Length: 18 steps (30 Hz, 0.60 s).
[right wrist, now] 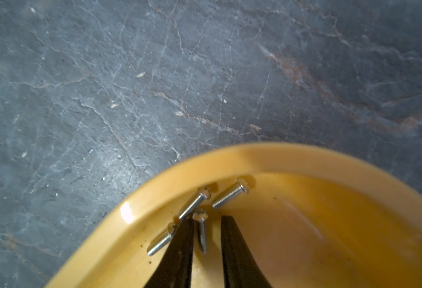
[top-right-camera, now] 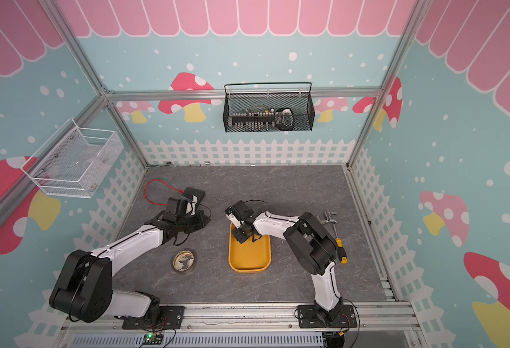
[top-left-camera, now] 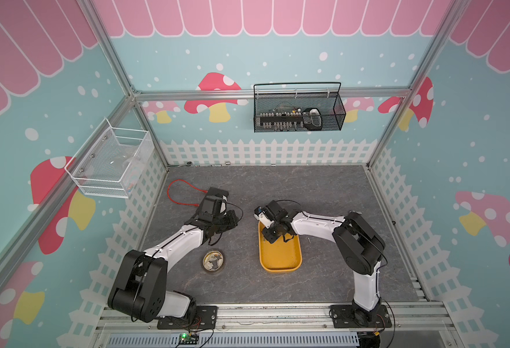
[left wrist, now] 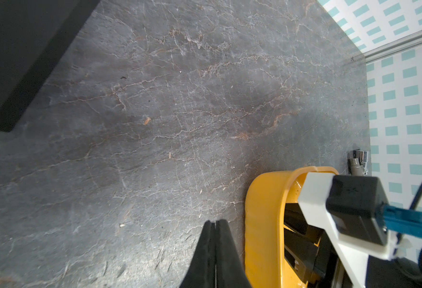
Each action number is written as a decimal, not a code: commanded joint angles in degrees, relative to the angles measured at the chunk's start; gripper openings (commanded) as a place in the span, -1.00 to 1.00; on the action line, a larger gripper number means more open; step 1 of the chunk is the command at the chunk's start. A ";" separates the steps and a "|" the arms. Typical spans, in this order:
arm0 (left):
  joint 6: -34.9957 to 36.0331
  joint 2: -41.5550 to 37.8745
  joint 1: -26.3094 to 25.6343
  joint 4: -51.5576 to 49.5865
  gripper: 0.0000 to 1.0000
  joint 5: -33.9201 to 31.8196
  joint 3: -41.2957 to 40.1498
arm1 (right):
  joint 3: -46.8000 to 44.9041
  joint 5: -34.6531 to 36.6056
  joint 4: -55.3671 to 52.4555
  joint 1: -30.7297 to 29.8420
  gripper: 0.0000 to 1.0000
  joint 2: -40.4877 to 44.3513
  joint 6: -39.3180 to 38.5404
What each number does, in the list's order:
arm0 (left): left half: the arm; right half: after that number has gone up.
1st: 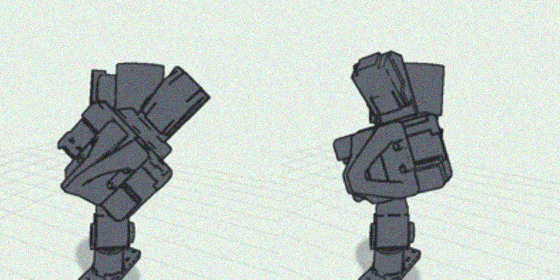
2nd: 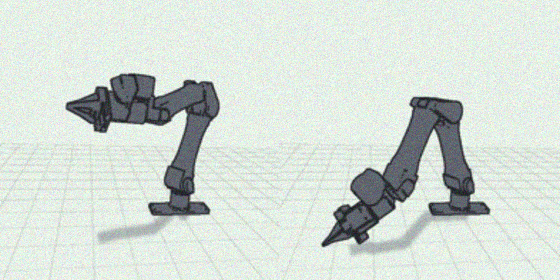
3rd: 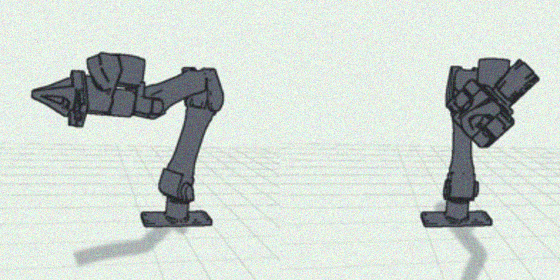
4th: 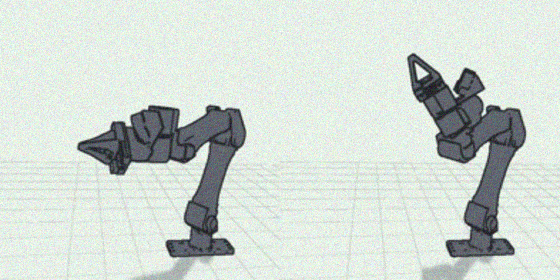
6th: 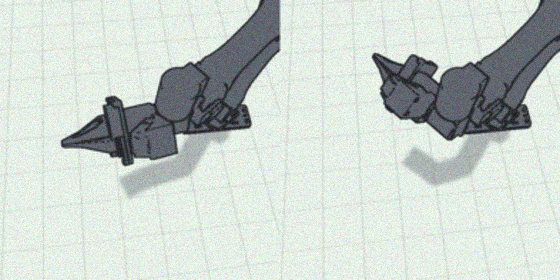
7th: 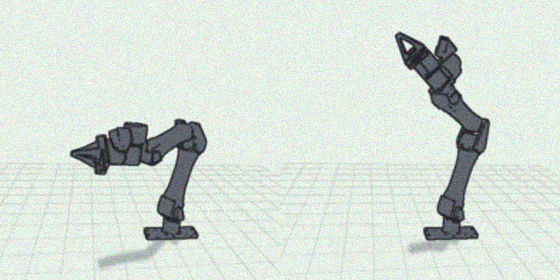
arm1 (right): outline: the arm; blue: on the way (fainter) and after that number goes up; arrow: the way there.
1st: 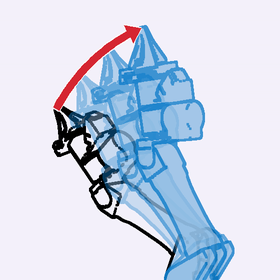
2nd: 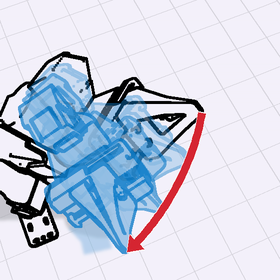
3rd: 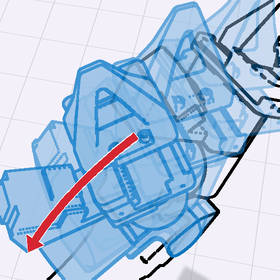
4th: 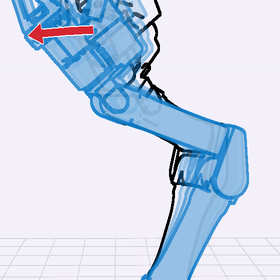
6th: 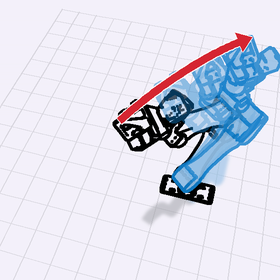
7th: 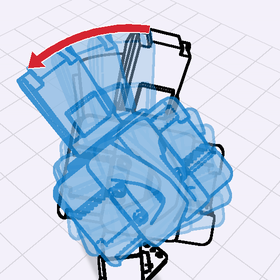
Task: Take out the screws from the storage box
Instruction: Pick up the screw from the storage box.
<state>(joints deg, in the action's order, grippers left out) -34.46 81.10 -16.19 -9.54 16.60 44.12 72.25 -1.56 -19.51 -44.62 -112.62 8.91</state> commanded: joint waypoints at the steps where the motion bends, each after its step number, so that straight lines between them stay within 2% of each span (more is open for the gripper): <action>1: 0.44 -0.02 0.32 0.82 -0.85 1.23 -0.53 | -1.76 1.55 -5.75 -0.20 -0.59 -2.00 0.76; 4: 0.37 -0.24 0.33 0.80 -0.85 1.15 -0.52 | -1.96 1.56 -5.81 -0.20 -0.97 -2.17 1.06; 5: 0.28 -0.31 0.36 0.83 -0.85 1.12 -0.52 | -2.07 1.55 -5.81 -0.20 -1.00 -2.04 1.20; 13: -0.58 -1.84 0.10 0.77 -0.85 1.83 -1.45 | -2.06 -0.92 -3.98 -0.20 -1.00 3.43 3.21; 18: -1.09 -3.25 -1.55 0.75 -0.85 1.30 -1.68 | -0.25 -3.00 -3.48 0.05 -1.00 11.90 4.69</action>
<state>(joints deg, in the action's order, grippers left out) -34.70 79.59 -16.64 -9.52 17.61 43.00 71.05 -2.90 -22.37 -44.66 -106.91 12.08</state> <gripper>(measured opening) 0.073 0.061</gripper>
